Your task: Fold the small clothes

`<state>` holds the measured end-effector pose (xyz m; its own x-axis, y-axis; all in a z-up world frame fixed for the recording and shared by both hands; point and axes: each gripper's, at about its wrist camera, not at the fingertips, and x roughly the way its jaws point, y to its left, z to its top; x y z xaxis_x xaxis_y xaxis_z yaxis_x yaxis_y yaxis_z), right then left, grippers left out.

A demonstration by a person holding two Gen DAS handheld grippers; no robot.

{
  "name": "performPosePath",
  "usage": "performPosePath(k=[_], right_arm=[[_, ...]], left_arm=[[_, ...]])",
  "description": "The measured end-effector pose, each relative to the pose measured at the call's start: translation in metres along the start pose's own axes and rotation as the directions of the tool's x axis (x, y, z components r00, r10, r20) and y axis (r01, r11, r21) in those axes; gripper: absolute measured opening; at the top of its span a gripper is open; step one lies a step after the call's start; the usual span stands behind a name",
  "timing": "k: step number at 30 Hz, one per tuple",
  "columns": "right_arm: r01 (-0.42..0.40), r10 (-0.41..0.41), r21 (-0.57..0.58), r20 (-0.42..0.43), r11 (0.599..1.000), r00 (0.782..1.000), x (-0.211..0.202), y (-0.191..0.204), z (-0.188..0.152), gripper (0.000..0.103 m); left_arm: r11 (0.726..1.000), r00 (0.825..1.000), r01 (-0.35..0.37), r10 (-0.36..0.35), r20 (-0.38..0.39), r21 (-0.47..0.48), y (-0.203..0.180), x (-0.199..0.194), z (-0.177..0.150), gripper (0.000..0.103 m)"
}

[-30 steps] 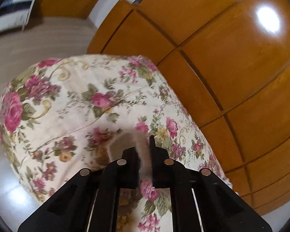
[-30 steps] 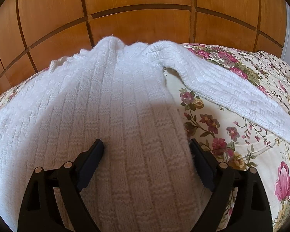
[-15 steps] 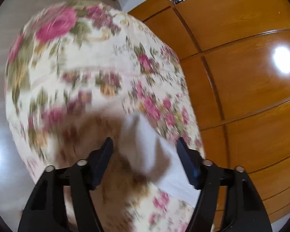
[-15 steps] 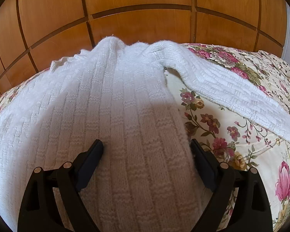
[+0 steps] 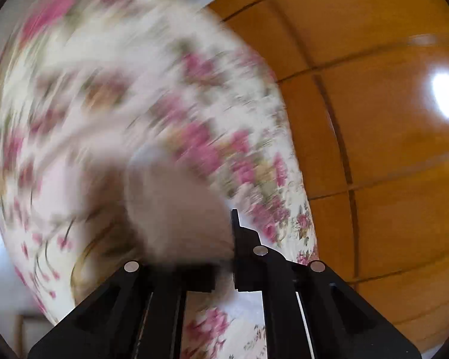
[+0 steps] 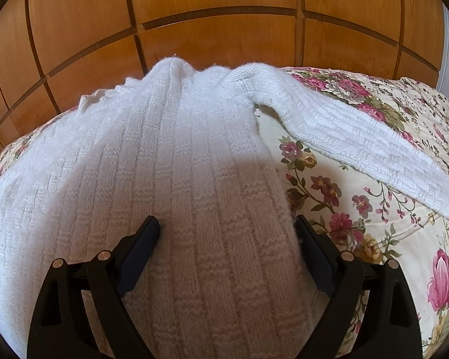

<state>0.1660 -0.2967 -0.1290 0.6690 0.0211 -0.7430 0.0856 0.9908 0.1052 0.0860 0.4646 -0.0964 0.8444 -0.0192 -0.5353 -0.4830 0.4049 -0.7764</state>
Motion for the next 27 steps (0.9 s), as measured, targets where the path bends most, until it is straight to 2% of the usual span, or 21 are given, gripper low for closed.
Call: performPosePath(k=[2,3,6,8,9,10,12,14,15,16,17,18,19,22,25,27], right_arm=[[-0.002,0.002,0.002,0.001,1.000,1.000,0.000,0.000,0.000,0.090],[-0.003,0.003,0.002,0.002,1.000,1.000,0.000,-0.001,0.000,0.090],[-0.005,0.005,0.003,0.002,1.000,1.000,0.000,0.000,0.000,0.090],[-0.005,0.005,0.003,0.002,1.000,1.000,0.000,-0.001,0.000,0.090],[-0.004,0.004,0.003,0.002,1.000,1.000,0.000,-0.001,0.000,0.090],[-0.006,0.006,0.003,0.002,1.000,1.000,0.000,-0.002,-0.001,0.090],[-0.007,0.007,0.003,0.002,1.000,1.000,0.000,-0.002,-0.001,0.091],[-0.006,0.006,0.002,0.002,1.000,1.000,0.000,-0.002,-0.001,0.091],[-0.006,0.006,0.002,0.002,1.000,1.000,0.000,-0.002,-0.001,0.091],[-0.006,0.006,0.002,0.003,1.000,1.000,0.000,-0.002,-0.001,0.091],[-0.006,0.006,0.002,0.003,1.000,1.000,0.000,-0.002,-0.001,0.091],[-0.006,0.006,0.002,0.003,1.000,1.000,0.000,-0.002,-0.001,0.091],[-0.006,0.006,0.002,0.003,1.000,1.000,0.000,-0.003,-0.001,0.091],[-0.006,0.006,0.002,0.004,1.000,1.000,0.000,-0.002,0.000,0.091],[-0.007,0.007,0.003,0.004,1.000,1.000,0.000,-0.002,0.000,0.091],[-0.009,0.009,0.005,0.005,1.000,1.000,0.001,-0.001,0.000,0.091]], left_arm=[[0.993,0.995,0.076,-0.081,0.058,0.089,-0.020,-0.016,0.001,0.006],[0.988,0.992,0.088,-0.097,0.074,0.124,-0.027,-0.023,0.000,0.006],[0.992,0.998,0.022,-0.030,0.058,0.127,-0.015,-0.020,-0.011,0.006],[0.992,0.998,-0.060,0.058,0.023,0.107,0.004,-0.007,-0.020,0.006],[0.991,0.994,-0.108,0.108,0.003,0.080,0.017,0.001,-0.026,0.010],[0.990,0.992,-0.126,0.127,-0.009,0.058,0.025,0.006,-0.030,0.021],[0.997,0.998,-0.066,0.065,0.025,0.036,0.027,0.006,-0.034,0.045],[0.998,0.996,-0.067,0.065,0.061,0.022,0.016,0.005,-0.035,0.052],[0.998,0.996,-0.069,0.068,0.062,0.011,0.009,0.005,-0.036,0.049],[0.998,0.996,-0.068,0.068,0.056,-0.008,0.003,0.009,-0.033,0.041],[0.997,0.996,-0.072,0.073,0.047,-0.015,-0.006,0.013,-0.032,0.026],[0.996,0.994,-0.094,0.094,0.052,0.002,-0.019,0.016,-0.032,0.020],[0.992,0.990,-0.121,0.118,0.076,0.040,-0.036,0.017,-0.034,0.018],[0.979,0.986,-0.138,0.121,0.115,0.152,-0.080,0.024,-0.040,0.015],[0.945,0.984,-0.153,0.118,0.135,0.289,-0.127,0.033,-0.058,0.009],[0.921,0.988,-0.132,0.090,0.128,0.367,-0.159,0.041,-0.075,0.009]])
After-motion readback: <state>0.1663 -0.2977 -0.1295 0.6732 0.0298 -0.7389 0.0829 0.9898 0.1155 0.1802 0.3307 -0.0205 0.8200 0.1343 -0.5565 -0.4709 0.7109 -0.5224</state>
